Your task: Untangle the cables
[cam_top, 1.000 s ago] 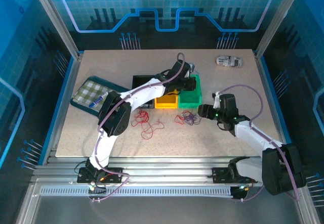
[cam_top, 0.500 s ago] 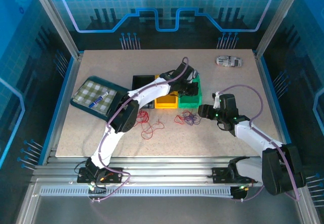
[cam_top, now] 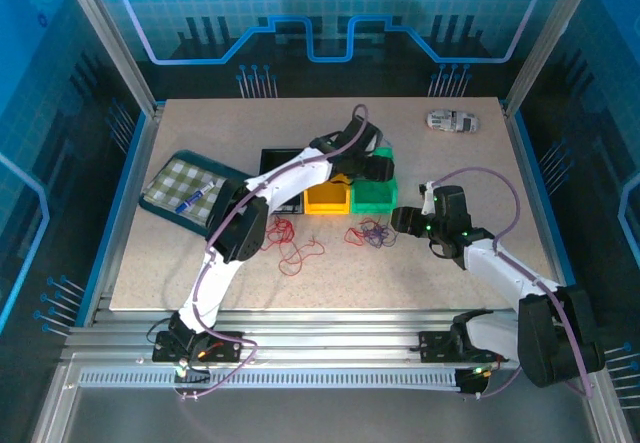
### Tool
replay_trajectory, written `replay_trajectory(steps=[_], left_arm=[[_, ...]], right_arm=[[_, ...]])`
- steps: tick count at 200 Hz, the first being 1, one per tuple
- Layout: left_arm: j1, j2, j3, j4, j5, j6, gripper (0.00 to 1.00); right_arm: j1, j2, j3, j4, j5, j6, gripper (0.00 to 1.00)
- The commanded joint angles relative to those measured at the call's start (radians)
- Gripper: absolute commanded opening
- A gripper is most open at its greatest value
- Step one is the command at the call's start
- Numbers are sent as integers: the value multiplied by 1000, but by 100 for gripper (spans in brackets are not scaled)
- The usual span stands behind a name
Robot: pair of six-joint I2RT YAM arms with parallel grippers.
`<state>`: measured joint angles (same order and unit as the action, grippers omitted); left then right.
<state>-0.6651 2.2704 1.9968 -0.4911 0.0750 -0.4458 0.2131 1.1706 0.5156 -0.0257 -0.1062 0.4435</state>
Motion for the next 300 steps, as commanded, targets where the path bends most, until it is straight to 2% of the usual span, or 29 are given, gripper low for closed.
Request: replay_trajectory(steps=[1,22,42,62,92,117,136,177,224,300], left_arm=[[23,-106,32,37,-4,-9,63],[30,-162,11,112,79,-15,64],[34,-235,-48,174,74,-37,64],[63,-341,-173,179,-49,-116,64],[152,-580,-547,148,-311,-336,65],[221,-764,-833,161,-391,-454,64],[234,-855,-938,151,-440,-470,64],[254,-899,-966,136,-445,-464,63],[266,-863,-940,126,-421,-457,64],[303,-777,-861,139,-375,-434,64]], right_arm=[[2,3,54,-15,-2,-17,68],[2,25,96,-28,-6,-12,68],[2,53,138,-28,-2,-3,68],[2,110,214,-43,0,19,68],[0,235,353,-57,18,64,67],[0,377,522,-103,35,71,62],[1,493,669,-182,40,39,57],[-3,696,945,-354,114,-29,46],[-9,844,1171,-494,174,-103,45],[4,917,1231,-527,172,-115,41]])
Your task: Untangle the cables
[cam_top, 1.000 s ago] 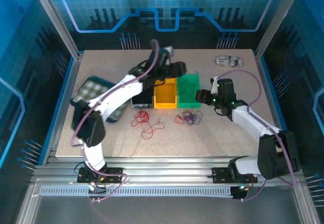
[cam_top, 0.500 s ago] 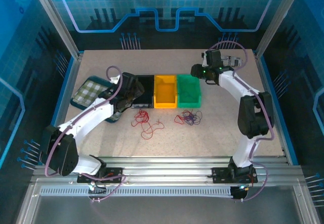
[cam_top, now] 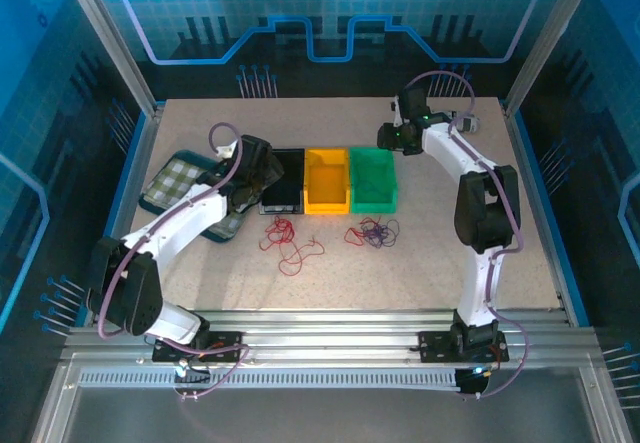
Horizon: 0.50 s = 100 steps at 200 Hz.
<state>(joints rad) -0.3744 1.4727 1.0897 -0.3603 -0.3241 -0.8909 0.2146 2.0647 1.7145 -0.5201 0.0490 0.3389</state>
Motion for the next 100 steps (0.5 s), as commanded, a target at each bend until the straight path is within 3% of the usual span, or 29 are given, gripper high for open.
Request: replay_trajectory(steps=[1,100], left_arm=[[12,22,47,8,26,11,64],[29,20,66,-35,39,44,63]], right_arm=[[2,25,32,-32,17,-11,41],[6,92,93,-37,18,-5,32]])
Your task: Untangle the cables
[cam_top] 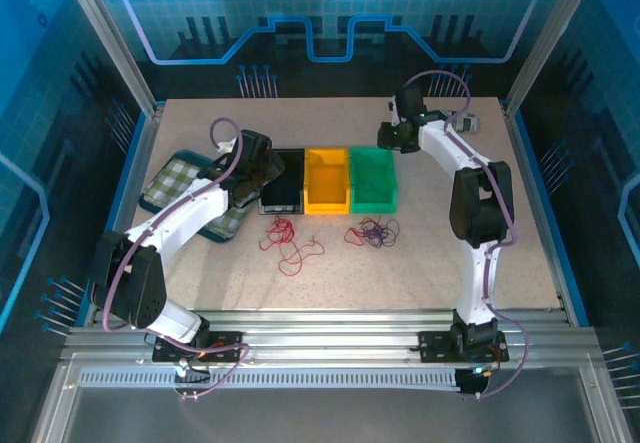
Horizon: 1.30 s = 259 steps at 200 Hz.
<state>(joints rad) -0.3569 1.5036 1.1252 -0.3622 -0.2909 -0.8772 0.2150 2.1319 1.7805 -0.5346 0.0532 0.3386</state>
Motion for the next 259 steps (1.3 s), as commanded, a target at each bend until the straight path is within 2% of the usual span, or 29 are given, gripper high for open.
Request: replay_trajectory(steps=[1,26,65,79,139,203,228,259], left_arm=[[12,-11,31,-33,6,32,63],[13,-17,25,-37,7,36,63],[18,-4,39,-43,16,50,63],[19,3,46,-43,22,52,63],[22,24,58,-34,54,57,63],[22,21,29,-17,70,44,63],[22,11,5,-8,78,27,63],[21,-3,-26,9,88,9,63]], right_arm=[[6,26,27,-23,13,-4,32],[10,33,30,-20,31,-6,28],[18,6,0,41,55,-20,10],[20,-12,-24,70,60,-26,7],[46,-149,-188,215,35,-63,6],[134,-332,-441,247,60,-53,6],[148,-348,-500,235,63,-6,6],[156,-296,-501,174,105,30,7]])
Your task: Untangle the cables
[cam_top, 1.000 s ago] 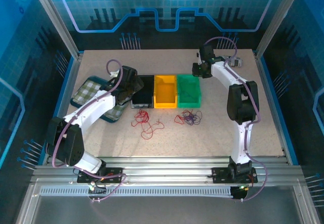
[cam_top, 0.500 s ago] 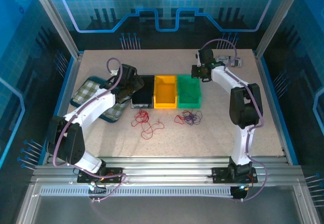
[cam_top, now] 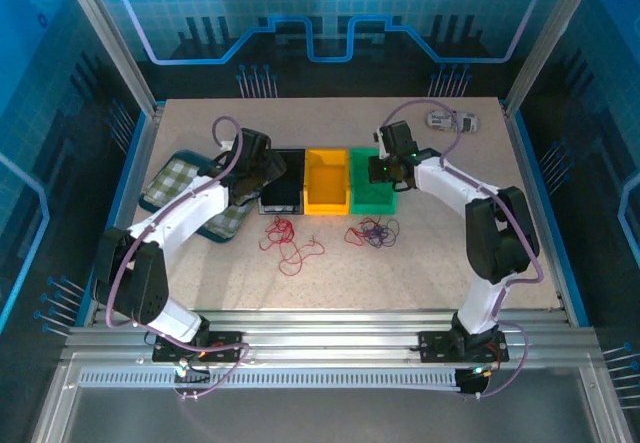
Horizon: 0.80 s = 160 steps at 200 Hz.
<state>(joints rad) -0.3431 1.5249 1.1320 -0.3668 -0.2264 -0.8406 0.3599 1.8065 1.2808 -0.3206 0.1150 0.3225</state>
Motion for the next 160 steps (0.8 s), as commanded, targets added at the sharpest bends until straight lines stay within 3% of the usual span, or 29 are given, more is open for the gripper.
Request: replay_trajectory(steps=[1,104,143,160], left_arm=[[7,-24,-34,15,24,-28,63],[7,-6,-4,6,34,-14,63],[7,13,19,9,48,13,63],[7,20,26,16,59,21,63]], right_arm=[[12,31,0,-41,44,47,7],[47,240,140,-50,22,75,9],[40,222,164,-46,43,68,12],[34,188,160,-28,54,57,18]])
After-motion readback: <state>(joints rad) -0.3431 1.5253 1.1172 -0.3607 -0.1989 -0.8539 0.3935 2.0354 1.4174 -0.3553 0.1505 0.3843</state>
